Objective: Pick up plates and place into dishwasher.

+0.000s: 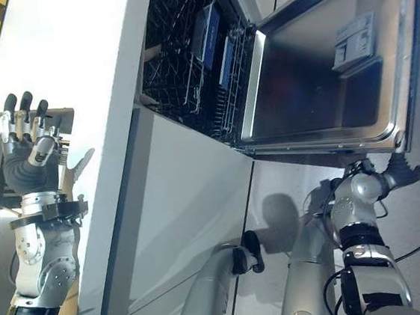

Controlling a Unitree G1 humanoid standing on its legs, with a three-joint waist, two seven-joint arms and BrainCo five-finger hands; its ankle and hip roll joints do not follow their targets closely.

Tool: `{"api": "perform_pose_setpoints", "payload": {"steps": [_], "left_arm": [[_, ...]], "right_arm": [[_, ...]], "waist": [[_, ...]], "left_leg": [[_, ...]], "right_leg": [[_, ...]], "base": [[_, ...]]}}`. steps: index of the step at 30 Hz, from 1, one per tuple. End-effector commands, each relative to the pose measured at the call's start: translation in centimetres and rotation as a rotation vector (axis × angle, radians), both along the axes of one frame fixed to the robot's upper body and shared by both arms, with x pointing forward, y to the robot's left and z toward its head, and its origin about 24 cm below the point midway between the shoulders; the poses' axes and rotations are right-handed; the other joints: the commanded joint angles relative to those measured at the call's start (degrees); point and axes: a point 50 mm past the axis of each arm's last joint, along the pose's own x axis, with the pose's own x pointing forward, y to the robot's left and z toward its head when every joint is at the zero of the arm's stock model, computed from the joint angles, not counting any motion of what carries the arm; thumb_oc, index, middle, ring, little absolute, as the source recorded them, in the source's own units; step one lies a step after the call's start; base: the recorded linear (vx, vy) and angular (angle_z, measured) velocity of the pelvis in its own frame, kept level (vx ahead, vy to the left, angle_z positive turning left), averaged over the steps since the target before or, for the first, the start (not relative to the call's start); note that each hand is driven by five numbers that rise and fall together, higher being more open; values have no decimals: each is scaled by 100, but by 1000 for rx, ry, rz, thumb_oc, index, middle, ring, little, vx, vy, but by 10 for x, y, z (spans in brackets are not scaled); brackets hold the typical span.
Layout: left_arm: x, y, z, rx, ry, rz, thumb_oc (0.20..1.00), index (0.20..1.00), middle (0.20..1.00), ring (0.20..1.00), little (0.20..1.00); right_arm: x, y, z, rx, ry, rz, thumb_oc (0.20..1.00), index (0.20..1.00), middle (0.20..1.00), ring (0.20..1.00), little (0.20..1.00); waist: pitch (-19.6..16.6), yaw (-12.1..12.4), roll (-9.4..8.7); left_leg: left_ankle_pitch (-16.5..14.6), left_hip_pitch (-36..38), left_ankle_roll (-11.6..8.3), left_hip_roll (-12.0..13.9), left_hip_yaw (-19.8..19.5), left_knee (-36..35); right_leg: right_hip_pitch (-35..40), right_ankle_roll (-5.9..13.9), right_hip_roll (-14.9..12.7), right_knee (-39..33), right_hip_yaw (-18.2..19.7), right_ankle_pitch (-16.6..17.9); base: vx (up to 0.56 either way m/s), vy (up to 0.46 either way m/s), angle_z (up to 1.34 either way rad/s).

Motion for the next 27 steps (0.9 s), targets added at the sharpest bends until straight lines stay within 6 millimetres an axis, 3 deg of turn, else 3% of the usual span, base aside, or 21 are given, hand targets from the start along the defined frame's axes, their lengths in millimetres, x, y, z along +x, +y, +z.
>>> {"api": "perform_pose_setpoints", "payload": {"steps": [1,5,10,14,20,27], "left_arm": [[10,-38,-12,-110,4,-85,1000,1000,1000,1000,1000],[10,-35,-8,-108,-13,-85,1000,1000,1000,1000,1000],[13,-31,-1,-115,-28,-71,1000,1000,1000,1000,1000],[13,-27,5,-107,-41,-71,1000,1000,1000,1000,1000],[11,-15,6,-123,-43,-80,1000,1000,1000,1000,1000],[4,0,3,-157,-28,-92,1000,1000,1000,1000,1000]], "right_arm": [[15,-2,77,-159,-331,134,1000,1000,1000,1000,1000],[31,25,112,-384,-452,490,1000,1000,1000,1000,1000],[49,62,97,-513,-427,1011,1000,1000,1000,1000,1000],[47,92,95,-645,-438,1324,1000,1000,1000,1000,1000],[38,112,113,-823,-481,1500,1000,1000,1000,1000,1000],[29,122,129,-953,-438,1502,1000,1000,1000,1000,1000]], "waist": [[775,-421,543],[775,-401,557],[775,-451,442],[775,-432,323],[775,-369,228],[775,-271,118]], "left_leg": [[-496,70,-311,307,-614,374],[-487,-192,-296,235,-644,441],[-328,-251,-310,306,-637,224],[-159,-143,-343,347,-696,-98],[79,348,-365,400,-865,-672],[180,1013,-342,440,-1038,-1147]], "right_leg": [[-19,-231,-31,658,317,-366],[-335,-264,109,828,354,-383],[-529,-259,221,816,332,-344],[-533,-236,224,705,242,-303],[-398,-227,188,527,97,-187],[-12,-223,78,262,-80,-99]], "base": [[-21,-27,-3],[-45,-22,1],[-24,3,-12],[-19,-13,2],[-3,39,5],[18,94,8]]}}
